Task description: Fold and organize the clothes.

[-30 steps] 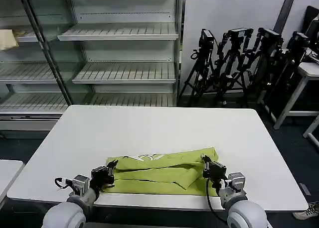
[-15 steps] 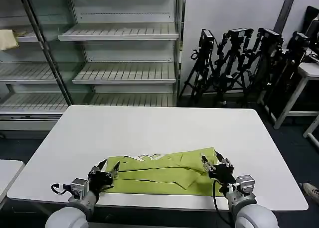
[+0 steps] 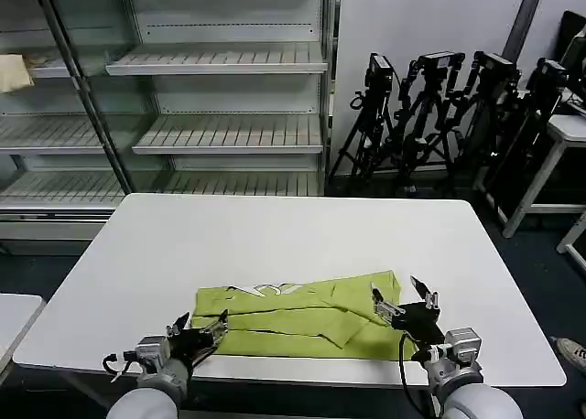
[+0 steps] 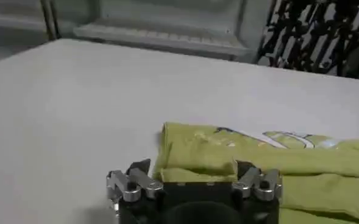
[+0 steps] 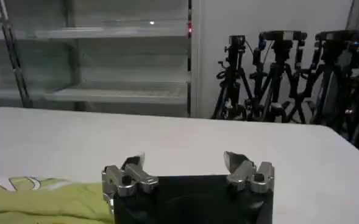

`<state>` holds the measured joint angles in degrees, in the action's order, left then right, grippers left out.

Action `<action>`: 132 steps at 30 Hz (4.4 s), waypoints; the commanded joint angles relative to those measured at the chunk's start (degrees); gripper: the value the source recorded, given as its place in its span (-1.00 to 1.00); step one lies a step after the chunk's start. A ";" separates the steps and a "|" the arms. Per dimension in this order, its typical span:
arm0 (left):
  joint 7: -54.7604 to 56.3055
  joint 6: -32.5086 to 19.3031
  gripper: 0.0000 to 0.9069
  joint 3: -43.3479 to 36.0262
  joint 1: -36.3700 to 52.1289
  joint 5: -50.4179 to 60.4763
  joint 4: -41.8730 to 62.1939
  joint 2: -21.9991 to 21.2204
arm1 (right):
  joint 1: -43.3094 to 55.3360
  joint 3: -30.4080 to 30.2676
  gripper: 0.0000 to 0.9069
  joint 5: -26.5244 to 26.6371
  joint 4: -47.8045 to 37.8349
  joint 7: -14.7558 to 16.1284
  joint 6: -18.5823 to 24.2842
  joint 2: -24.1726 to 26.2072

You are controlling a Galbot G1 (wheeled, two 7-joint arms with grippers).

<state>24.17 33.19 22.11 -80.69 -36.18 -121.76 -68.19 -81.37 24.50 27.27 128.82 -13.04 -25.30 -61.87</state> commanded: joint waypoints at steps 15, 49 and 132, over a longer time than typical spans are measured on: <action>4.14 -0.03 -0.96 -1.62 0.85 -1.98 3.18 -2.01 | -1.30 0.57 1.00 -1.01 0.87 0.04 0.22 -0.39; -27.21 -0.08 -0.98 19.97 -2.88 30.11 -8.19 8.11 | -1.35 1.26 1.00 -1.63 0.80 0.18 0.81 -0.37; -9.52 -0.03 1.00 1.73 1.79 12.03 3.85 -2.33 | -2.41 4.97 1.00 -1.99 1.84 1.37 1.86 -0.71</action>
<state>13.16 32.73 22.02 -78.24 -21.73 -121.28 -71.17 -83.76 29.50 25.31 130.65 -11.67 -23.45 -62.51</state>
